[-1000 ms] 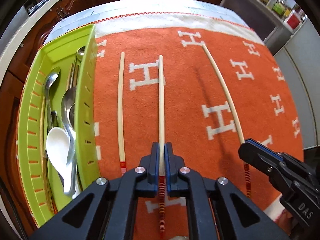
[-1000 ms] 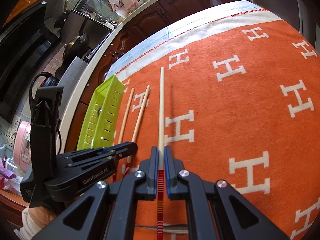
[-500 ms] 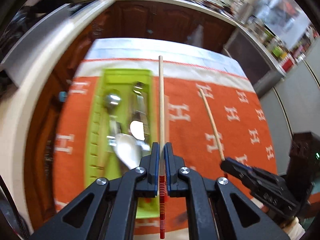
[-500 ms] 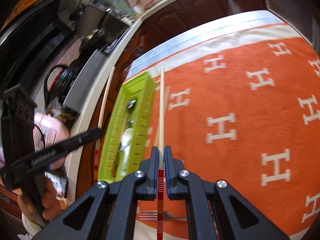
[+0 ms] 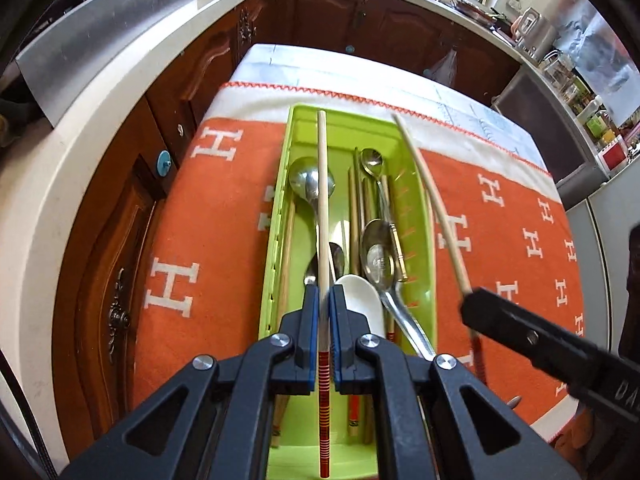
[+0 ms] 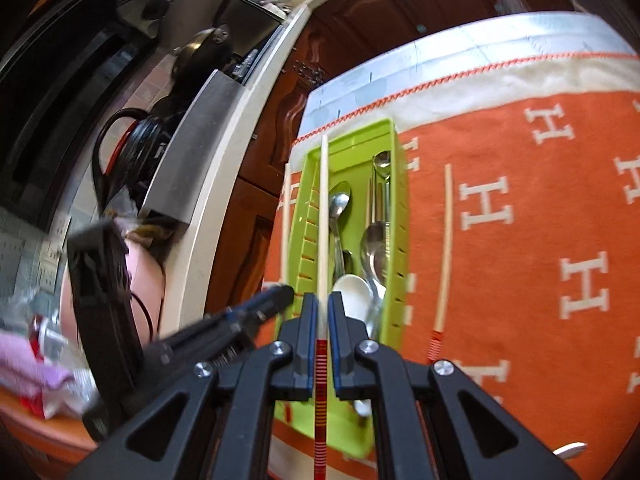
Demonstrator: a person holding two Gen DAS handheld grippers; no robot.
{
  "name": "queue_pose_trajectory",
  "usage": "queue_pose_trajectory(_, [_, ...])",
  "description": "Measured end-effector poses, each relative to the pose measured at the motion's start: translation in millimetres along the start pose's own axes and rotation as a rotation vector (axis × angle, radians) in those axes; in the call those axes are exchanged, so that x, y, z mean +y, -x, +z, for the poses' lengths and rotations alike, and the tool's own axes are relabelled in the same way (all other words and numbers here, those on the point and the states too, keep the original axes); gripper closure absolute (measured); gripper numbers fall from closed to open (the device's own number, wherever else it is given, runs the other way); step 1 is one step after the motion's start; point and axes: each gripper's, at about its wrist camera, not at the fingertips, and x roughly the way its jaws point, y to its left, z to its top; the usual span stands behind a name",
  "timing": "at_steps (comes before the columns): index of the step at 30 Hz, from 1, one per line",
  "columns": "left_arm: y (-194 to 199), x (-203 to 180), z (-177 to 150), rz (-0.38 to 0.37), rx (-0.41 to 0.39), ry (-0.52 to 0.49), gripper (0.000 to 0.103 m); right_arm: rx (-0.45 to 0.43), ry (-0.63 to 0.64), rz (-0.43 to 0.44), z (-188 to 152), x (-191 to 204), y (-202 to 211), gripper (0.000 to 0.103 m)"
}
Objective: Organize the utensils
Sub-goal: 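Carry both chopsticks over the green tray and lower them in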
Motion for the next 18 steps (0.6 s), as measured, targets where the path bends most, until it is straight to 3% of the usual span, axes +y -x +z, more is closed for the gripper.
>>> queue_pose_trajectory(10, [-10, 7, -2, -0.003, 0.008, -0.006, 0.096, 0.074, -0.063, -0.046, 5, 1, -54, 0.096])
queue_pose_trajectory(18, [7, 5, -8, -0.009, -0.030, 0.004, 0.095, 0.030, 0.026, -0.084, 3, 6, -30, 0.096])
